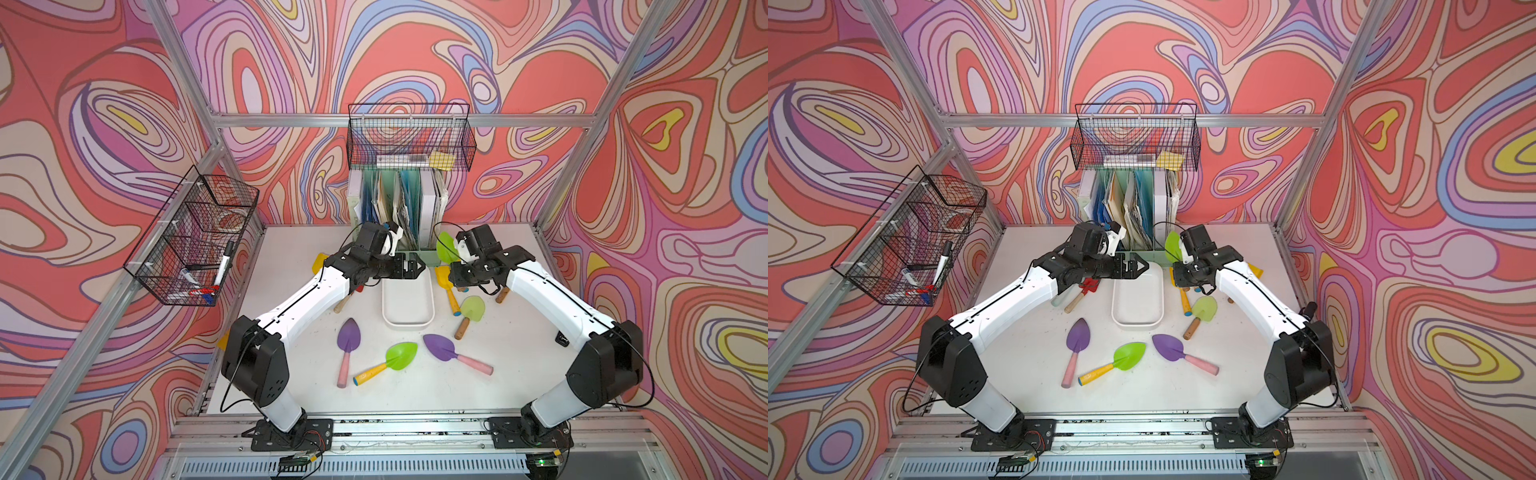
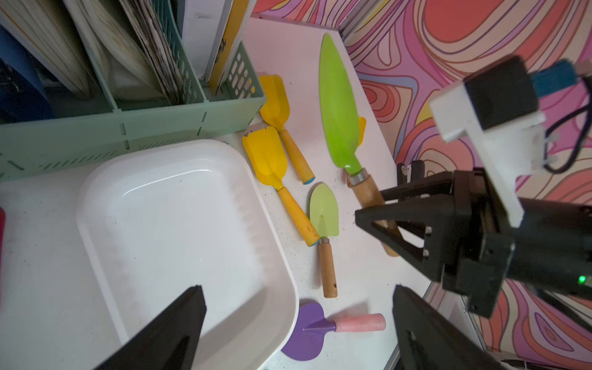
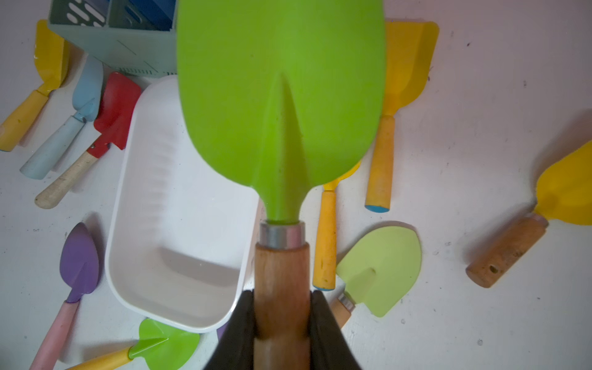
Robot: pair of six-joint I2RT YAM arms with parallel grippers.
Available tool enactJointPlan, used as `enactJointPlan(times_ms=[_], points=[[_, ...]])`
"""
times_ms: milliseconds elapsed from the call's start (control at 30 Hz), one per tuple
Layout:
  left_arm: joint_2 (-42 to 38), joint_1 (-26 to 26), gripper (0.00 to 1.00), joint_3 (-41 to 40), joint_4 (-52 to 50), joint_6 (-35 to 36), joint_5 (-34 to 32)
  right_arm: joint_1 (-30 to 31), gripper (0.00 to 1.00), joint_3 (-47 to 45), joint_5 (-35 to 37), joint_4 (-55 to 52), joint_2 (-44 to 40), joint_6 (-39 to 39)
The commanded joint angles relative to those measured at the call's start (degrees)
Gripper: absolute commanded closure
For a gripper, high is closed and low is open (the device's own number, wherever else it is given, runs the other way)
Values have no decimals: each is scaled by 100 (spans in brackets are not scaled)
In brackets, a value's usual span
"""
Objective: Put the shovel into the storage box
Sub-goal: Pick up the shovel from the center of the board.
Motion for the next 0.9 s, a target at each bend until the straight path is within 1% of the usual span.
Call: enactJointPlan(times_ms=[0,133,367,467,700,867], points=[[75,-29,3,-189,676,-134,105,392,100,-72,14,55,-57,244],[238,-29,6,-234,915,-204,60,693,100,-90,-72,200,-1,374],[417,-29,12,-203,960,-173,-213,925,100,-29,-172,273,-24,463],[509,-29,20,-176,986,-186,-246,989,100,-3,-225,300,-25,467],[565,-31,48,-237,1228,-322,-245,1059,100,41,-248,332,18,490],[612,-29,63,-219,1282,-354,-218,1087,100,42,-253,338,35,494]])
